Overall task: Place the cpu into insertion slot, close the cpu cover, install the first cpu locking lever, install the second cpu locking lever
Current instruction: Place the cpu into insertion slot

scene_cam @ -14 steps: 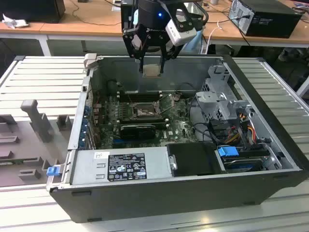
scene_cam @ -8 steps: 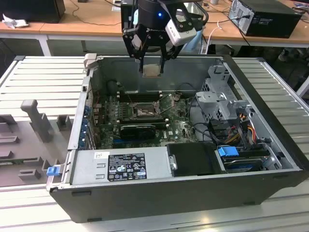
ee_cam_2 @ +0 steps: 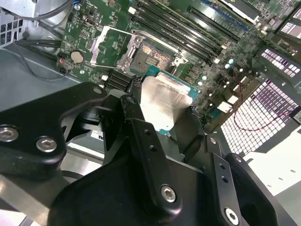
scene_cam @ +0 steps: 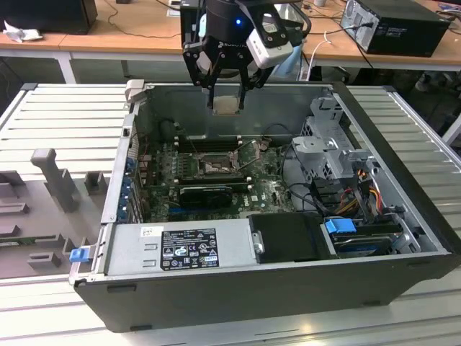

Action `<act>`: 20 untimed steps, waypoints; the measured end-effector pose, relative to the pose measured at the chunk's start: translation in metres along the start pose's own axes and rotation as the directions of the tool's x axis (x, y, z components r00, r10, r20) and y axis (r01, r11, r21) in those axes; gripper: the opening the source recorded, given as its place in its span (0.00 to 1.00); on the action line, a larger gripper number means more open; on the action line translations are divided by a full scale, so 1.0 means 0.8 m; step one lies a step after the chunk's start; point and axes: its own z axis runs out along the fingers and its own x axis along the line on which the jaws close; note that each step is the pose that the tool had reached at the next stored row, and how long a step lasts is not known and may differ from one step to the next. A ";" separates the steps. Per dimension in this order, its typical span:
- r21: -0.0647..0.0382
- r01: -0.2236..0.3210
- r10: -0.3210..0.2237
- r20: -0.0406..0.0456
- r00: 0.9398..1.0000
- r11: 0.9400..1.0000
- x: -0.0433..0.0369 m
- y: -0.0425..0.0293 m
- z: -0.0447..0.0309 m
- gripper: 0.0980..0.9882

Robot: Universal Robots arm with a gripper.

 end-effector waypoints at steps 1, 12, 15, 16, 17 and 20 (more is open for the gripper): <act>0.000 -0.001 0.001 0.000 1.000 1.000 0.000 0.0000 0.0000 0.48; 0.000 -0.013 0.013 0.001 1.000 1.000 0.000 0.0000 0.0000 0.48; 0.000 -0.016 0.016 0.001 1.000 1.000 0.000 0.0000 0.0000 0.48; 0.000 -0.017 0.017 0.001 1.000 1.000 0.000 0.0000 0.0000 0.48; 0.000 -0.018 0.018 0.002 1.000 1.000 0.000 0.0000 0.0000 0.48; 0.000 -0.019 0.019 0.002 1.000 1.000 0.000 0.0000 0.0000 0.48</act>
